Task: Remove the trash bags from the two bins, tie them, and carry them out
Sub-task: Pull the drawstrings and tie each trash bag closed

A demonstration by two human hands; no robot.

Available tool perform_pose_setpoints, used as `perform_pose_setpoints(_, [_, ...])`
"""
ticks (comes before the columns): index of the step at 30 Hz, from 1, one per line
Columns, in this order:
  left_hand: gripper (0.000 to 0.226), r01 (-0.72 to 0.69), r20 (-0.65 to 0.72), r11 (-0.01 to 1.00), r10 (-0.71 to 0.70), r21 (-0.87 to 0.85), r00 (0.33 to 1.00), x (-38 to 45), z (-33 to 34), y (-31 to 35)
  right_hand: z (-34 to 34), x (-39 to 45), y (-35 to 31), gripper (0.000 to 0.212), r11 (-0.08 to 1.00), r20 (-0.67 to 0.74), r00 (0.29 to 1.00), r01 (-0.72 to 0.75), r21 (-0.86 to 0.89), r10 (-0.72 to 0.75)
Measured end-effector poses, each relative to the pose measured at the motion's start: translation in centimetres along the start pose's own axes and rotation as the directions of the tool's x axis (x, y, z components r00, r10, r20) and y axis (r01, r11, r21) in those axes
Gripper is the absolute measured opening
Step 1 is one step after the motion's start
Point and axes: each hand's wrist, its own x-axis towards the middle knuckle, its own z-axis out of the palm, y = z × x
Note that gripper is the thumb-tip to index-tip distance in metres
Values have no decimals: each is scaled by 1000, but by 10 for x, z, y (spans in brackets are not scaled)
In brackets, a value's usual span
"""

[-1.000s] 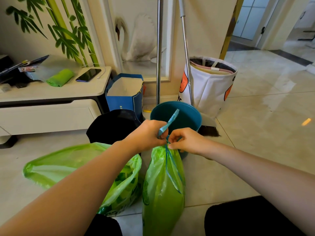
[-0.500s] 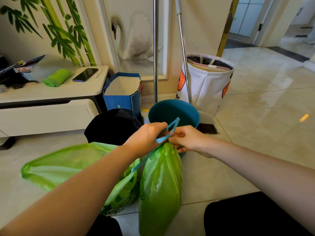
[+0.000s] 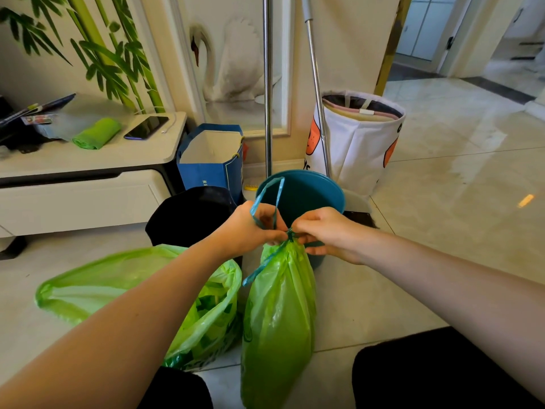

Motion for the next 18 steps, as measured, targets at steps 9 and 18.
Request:
perform_pose_setpoints(9, [7,10,3,996,-10,90,1000,-6,-2,-2,-13,1,-4,13,998,-73,997,19,-62,-23])
perform_pose_setpoints(18, [7,13,5,998,-13,69,1000,-5,0,0,-7,1,5,13,980,59,997,59,-190,-49])
